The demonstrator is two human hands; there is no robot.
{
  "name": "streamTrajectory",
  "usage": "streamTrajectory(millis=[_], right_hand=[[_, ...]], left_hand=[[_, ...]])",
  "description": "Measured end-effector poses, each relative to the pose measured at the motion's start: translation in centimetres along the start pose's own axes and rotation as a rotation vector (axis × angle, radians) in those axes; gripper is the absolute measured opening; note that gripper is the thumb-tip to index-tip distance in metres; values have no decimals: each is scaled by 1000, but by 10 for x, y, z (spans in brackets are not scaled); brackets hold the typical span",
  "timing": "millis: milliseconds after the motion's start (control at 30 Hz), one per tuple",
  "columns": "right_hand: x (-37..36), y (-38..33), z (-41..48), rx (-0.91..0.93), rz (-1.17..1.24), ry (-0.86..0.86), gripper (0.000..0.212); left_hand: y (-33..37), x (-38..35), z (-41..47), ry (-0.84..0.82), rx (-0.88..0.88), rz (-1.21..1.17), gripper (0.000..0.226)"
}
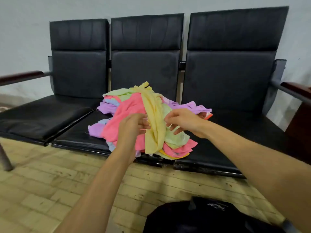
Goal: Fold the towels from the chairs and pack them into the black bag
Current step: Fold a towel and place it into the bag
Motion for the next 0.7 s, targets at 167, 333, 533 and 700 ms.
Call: streamTrajectory(millis=[167, 333, 533, 700], right_hand=[[-31, 10, 31, -73, -131, 170, 40], [-50, 31, 44, -60, -309, 210, 27], [-40, 28, 29, 52, 37, 323, 28], [2, 17, -6, 71, 370, 270, 25]], left_hand=[[-4, -5, 9, -8, 17, -14, 13], [-8, -9, 12, -19, 38, 24, 13], [-18, -18, 12, 10, 59, 80, 12], [-31, -40, 7, 24, 84, 126, 20]])
Point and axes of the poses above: each hand's wrist, its own z-axis towards the middle knuckle, its own x-axis out of the back of the hand, y = z × x, the point moved 1 cm from there along z, towards the middle knuckle, and after that the axes turned 8 degrees about y, right-handed, at the moved point
